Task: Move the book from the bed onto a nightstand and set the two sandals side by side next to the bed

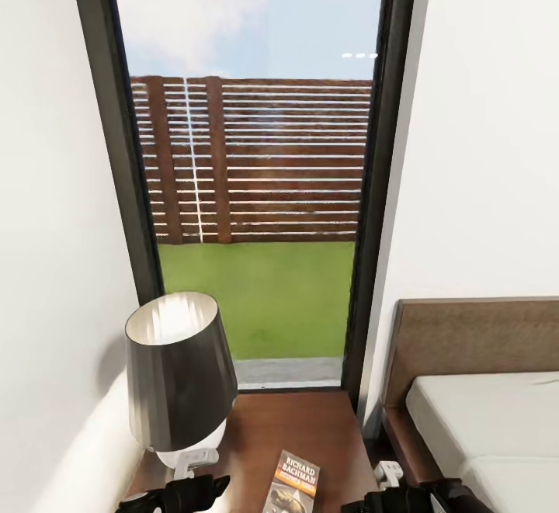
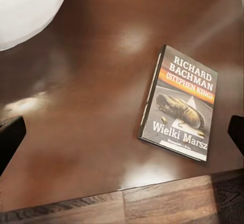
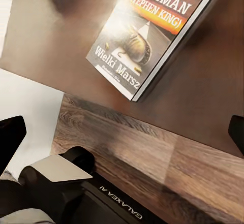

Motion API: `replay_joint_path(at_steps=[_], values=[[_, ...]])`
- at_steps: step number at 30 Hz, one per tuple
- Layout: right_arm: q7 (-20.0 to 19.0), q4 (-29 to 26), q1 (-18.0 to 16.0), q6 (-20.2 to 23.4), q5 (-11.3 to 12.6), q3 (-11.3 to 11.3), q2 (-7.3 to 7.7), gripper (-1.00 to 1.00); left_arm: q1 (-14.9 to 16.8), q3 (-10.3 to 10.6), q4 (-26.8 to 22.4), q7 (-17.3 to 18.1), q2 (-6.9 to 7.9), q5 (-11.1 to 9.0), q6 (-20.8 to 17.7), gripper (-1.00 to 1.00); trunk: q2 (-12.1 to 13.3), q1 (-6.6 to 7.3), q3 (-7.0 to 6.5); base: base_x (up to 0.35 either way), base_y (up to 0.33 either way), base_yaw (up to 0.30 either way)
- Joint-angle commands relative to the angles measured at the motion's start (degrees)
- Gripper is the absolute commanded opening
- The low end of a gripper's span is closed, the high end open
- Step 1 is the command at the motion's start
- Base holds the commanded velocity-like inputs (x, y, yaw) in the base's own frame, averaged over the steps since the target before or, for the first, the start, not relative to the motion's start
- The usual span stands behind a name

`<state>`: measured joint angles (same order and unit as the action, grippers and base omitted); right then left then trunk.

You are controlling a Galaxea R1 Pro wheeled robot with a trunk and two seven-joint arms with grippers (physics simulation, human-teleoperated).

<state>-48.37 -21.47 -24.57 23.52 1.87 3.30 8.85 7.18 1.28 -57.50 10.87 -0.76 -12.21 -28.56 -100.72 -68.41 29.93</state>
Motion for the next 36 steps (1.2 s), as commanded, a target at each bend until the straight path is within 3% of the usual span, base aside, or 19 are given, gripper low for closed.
replay_joint_path(at_steps=[1,5,9,10,11,14,19,21,23,24,27,36], values=[[-2.0,0.1,0.0,0.3,1.0,0.3,0.16,1.0,0.0,0.0,0.0,0.0,0.0,-0.3,-0.4,1.0,0.4,0.23,-0.12,0.0,0.0,0.0],[-8.7,2.6,0.0,0.1,2.3,0.1,0.34,1.0,0.0,0.0,0.1,0.1,0.01,-0.3,-0.4,1.0,2.0,1.11,-0.84,0.0,0.0,0.0],[-10.0,3.8,0.0,-3.5,2.5,0.1,0.47,1.0,0.0,0.0,0.2,0.1,-0.01,-0.3,-0.3,1.0,3.6,1.99,-1.55,0.0,0.0,0.0],[-10.2,4.2,0.0,-6.1,2.6,0.1,1.29,1.0,0.0,0.0,0.2,0.1,-0.01,-0.3,-0.3,1.0,4.0,2.21,-1.73,0.0,0.0,0.0],[-10.3,5.6,0.0,-10.6,2.8,0.1,3.48,1.0,0.0,0.0,0.2,0.1,0.01,-0.3,-0.3,1.0,4.4,2.43,-1.91,0.0,0.0,0.0],[-10.2,6.7,0.0,-12.3,2.8,0.1,4.28,1.0,0.0,0.1,0.2,0.1,-0.02,-0.3,-0.3,1.0,5.6,3.09,-2.45,0.0,0.0,0.0],[-10.3,8.2,0.0,-12.5,4.1,-0.1,4.41,1.0,0.0,0.1,0.2,0.1,-0.03,-0.3,-0.2,1.0,7.6,4.18,-3.35,0.0,0.0,0.0],[-10.3,10.2,0.0,-12.6,8.1,-0.2,5.35,1.0,0.0,0.1,0.2,0.1,-0.03,-0.3,-0.2,1.0,8.4,4.62,-3.71,0.0,0.0,0.0],[-10.5,12.0,0.0,-12.6,15.2,-0.2,7.58,1.0,0.0,0.1,0.3,0.0,-0.03,-0.3,-0.1,1.0,9.2,5.06,-4.07,0.0,0.0,0.0],[-10.5,12.6,0.0,-12.6,17.5,-0.2,8.17,1.0,0.0,0.1,0.3,0.0,-0.03,-0.3,-0.1,1.0,9.6,5.28,-4.25,0.0,0.0,0.0],[-10.5,13.8,0.0,-12.6,21.2,-0.1,8.97,1.0,0.0,0.1,0.3,0.0,-0.03,-0.3,0.0,1.0,10.8,5.94,-4.79,0.0,0.0,0.0],[-10.3,14.2,0.0,-12.6,22.5,-0.1,9.25,1.0,0.0,0.1,0.3,0.1,-0.03,-0.3,0.0,1.0,14.4,7.92,-6.4,0.0,0.0,0.0]])
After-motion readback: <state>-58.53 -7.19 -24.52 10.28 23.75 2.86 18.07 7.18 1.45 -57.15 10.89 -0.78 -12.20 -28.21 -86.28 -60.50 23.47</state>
